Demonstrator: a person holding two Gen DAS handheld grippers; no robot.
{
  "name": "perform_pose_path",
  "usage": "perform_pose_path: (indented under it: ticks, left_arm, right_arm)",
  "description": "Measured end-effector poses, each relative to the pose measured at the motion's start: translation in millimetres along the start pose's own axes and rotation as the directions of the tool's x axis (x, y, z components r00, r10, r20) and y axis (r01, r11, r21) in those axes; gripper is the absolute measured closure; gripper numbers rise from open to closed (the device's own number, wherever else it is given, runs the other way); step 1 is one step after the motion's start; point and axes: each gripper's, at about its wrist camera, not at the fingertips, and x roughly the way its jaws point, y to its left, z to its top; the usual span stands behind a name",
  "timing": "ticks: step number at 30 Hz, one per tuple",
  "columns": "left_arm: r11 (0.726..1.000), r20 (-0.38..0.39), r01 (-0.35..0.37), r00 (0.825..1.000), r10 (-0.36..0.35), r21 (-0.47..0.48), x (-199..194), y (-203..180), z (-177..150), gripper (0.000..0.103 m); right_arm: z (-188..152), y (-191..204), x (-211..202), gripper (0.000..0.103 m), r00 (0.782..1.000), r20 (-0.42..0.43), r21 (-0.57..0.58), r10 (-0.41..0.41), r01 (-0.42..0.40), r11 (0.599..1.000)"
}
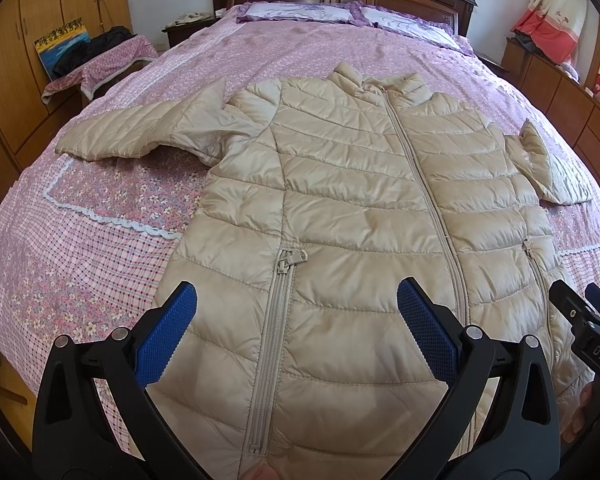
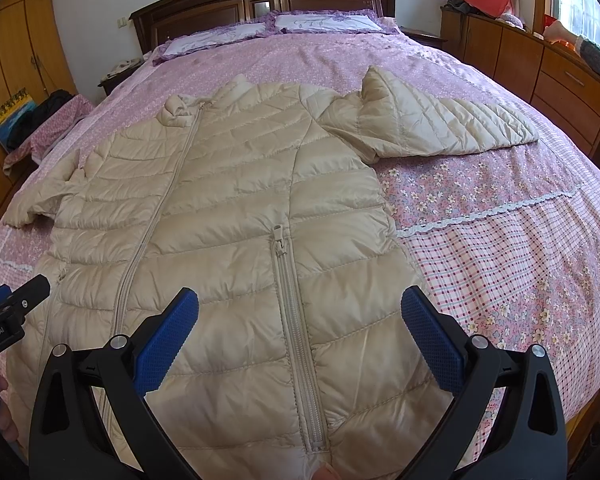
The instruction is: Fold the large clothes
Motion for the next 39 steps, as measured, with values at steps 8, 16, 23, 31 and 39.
perform_pose_path:
  ticks: [8,16,23,31,39]
  left_arm:
    - [1.0,-0.002,0.002,1.0,-0.002,0.001,-2.1,-2.4,-2.0,0.003]
    - [1.0,-0.012,0.008,1.0,-0.008,0.002,0.2,-5.5,-1.1,0.003]
    - [1.0,-0.027,0.013,1.0,-0.013,0.016,4.2,-13.7,3.0,0.003]
    - [0.998,-0.044,0.038,0.998,-0.036,0.047,10.3,-36.6,16.2,0.003]
    - [0.993,-0.052,0.06,0.997,-0.055,0.106,18.2,-74.3,36.9,0.003]
  right_arm:
    - [0.6,0.0,0.5,0.005,1.0,-0.001,0.0,0.0,0.0,1.0]
    - [-5.6,-2.4,2.0,0.005,1.0,-0.008,0.005,0.001,-0.001,1.0]
    - [-1.1,-16.1,7.0,0.005,1.0,-0.016,0.025,0.003,-0.002,1.0]
    - [22.8,-58.0,9.1,0.005,1.0,0.009,0.078,-0.024,0.024,0.997]
    - [53.0,-122.3,19.1,0.005,0.994,0.028,0.135,-0.11,0.105,0.985]
